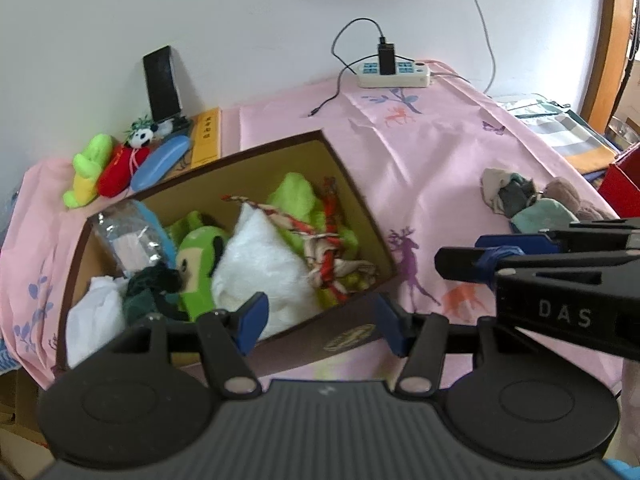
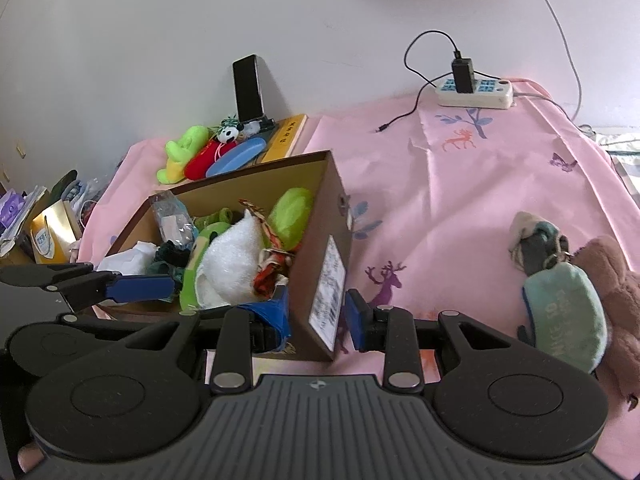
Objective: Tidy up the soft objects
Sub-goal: 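Move the right gripper back to the mint-green pouch beside the bear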
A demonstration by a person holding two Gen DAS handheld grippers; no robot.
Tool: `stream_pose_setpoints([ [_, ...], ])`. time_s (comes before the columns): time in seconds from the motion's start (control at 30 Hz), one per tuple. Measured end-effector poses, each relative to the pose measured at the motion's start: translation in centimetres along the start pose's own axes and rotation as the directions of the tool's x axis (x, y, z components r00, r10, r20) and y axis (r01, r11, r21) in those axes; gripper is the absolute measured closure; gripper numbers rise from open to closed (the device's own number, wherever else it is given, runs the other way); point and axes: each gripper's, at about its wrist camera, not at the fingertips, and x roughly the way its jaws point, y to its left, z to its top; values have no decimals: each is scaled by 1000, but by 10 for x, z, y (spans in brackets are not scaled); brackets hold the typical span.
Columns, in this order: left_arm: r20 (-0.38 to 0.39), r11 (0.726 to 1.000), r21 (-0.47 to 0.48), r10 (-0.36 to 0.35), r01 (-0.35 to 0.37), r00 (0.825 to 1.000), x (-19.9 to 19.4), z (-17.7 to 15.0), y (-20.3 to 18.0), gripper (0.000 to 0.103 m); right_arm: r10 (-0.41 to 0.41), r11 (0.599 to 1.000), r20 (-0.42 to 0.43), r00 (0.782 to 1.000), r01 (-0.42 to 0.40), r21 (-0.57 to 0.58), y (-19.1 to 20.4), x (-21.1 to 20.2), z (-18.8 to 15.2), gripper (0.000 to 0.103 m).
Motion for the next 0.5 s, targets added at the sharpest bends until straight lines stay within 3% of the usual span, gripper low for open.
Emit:
stream_pose_setpoints([
  [0.23,-6,998,37,-45,45,999,0,1,-37,45,-13,1000,-23,1000,13,24,-32,-11,-6,89],
  [0.5,-14,983,85,-160,161,987,10,1,-87,44,-65,994,-54,996,70,86,-83,-24,-16,89],
])
